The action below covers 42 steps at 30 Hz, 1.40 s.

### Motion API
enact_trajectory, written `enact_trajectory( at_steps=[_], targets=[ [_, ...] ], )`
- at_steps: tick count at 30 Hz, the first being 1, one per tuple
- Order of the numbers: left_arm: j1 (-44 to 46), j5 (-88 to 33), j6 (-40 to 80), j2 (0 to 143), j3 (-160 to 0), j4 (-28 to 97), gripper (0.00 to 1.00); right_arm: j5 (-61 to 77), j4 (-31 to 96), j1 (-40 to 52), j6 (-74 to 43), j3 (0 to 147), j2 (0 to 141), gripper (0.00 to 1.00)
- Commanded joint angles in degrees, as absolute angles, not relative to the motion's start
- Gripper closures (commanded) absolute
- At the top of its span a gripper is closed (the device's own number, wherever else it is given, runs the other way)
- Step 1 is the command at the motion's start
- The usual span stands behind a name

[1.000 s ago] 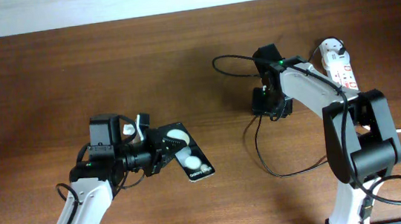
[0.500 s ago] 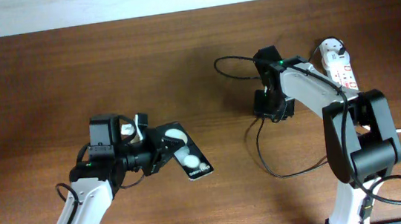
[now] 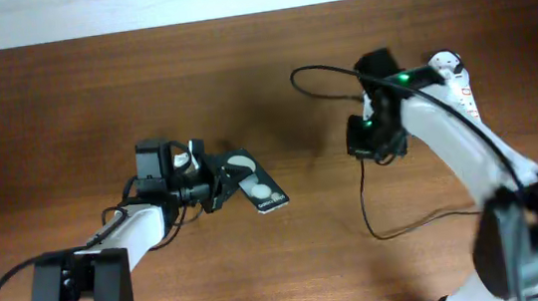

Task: Plug charger to phone and switch on socket
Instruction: 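Carry the cable plug with the right gripper to the phone's bottom port, then push the USB-C plug into the phone port with the right gripper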

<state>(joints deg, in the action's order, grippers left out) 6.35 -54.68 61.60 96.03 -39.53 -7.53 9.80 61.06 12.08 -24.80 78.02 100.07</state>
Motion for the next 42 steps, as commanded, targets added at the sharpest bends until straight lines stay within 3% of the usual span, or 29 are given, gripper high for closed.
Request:
enact_trajectory(
  at_steps=[1, 3, 6, 11, 19, 37, 42],
  targets=[
    [6.9, -63.1, 66.9, 95.8, -40.2, -20.5, 1.0, 14.6, 64.8, 12.0, -22.7, 79.3, 86.9, 0.96],
    [9.1, -63.0, 71.4, 95.8, -40.8, -30.2, 1.0, 17.2, 68.7, 12.5, -22.7, 79.2, 77.7, 0.96],
    [10.4, -63.0, 71.2, 95.9, -45.8, -32.6, 1.0, 17.1, 72.5, 19.7, -21.2, 79.2, 69.2, 0.96],
    [10.4, -69.3, 71.2, 95.9, -51.6, -37.4, 1.0, 8.4, 72.8, 36.8, -27.4, 75.3, 69.0, 0.96],
    [10.4, -72.2, 67.5, 95.9, -51.6, -39.7, 1.0, -4.0, 59.9, 49.2, -27.9, 70.3, 74.8, 0.96],
    [10.3, -71.8, 67.2, 95.9, -51.6, -36.9, 1.0, -6.8, 54.7, 49.5, -29.4, 70.3, 75.4, 0.96],
    [10.3, -72.9, 67.2, 95.9, -51.6, -30.3, 1.0, -6.8, 52.2, 49.5, -29.2, 70.3, 75.4, 0.96]
  ],
)
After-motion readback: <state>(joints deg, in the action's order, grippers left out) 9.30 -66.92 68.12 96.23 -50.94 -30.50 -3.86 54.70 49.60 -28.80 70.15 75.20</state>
